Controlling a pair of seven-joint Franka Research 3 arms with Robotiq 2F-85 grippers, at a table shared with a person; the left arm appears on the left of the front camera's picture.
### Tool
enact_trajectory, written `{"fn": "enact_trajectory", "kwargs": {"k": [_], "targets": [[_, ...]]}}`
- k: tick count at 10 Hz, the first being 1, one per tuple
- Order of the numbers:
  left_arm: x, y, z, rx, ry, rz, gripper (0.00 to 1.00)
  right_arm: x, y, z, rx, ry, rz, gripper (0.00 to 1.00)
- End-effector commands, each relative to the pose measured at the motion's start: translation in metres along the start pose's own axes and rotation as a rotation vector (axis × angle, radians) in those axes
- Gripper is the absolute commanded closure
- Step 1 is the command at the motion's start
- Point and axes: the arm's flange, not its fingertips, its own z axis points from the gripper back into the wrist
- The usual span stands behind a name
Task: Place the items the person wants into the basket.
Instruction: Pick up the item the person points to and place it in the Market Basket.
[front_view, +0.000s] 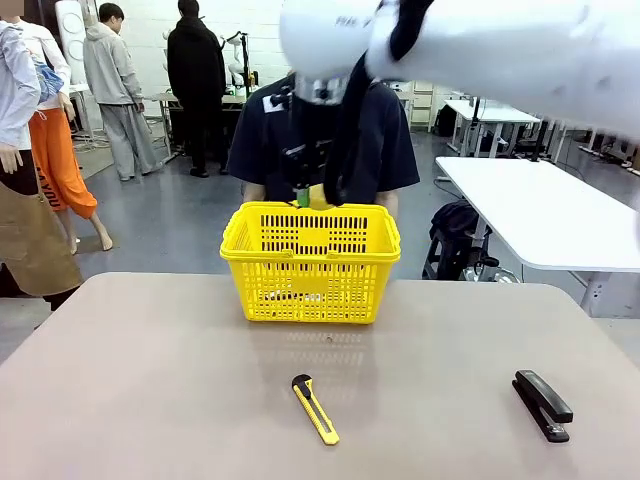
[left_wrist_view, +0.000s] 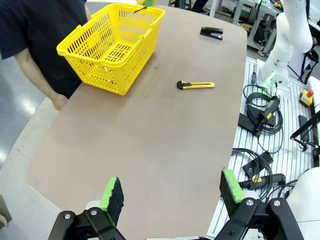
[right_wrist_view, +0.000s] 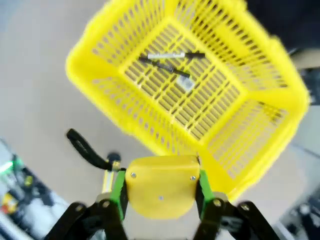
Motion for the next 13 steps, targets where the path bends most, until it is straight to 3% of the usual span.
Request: {"fn": "enact_trajectory", "kwargs": {"k": [1, 5, 6, 11, 13], "targets": [[0.0, 0.0, 0.001, -0.004, -0.021, -0.016, 0.0, 0.047, -0.015, -0.004, -0.029, -0.017, -0.04, 0.35], [0.0, 0.0, 0.001, -0.004, -0.021, -0.016, 0.0, 0.05, -0.019, -0.033, -0.014, -0.006, -0.06, 0.35], [0.0, 0.0, 0.001, -0.004, -0.021, -0.016, 0.0, 0.029, -0.02, -0.047, -0.005, -0.015, -0.036, 0.35], [0.0, 0.0, 0.001, -0.004, -0.021, -0.016, 0.0, 0.03, -0.021, -0.049, -0.002, -0.013, -0.037, 0.35], [0.0, 0.0, 0.001, -0.004, -0.021, -0.016, 0.0, 0.036, -0.041, -0.078, 0.004, 0.016, -0.026, 0.35]]}}
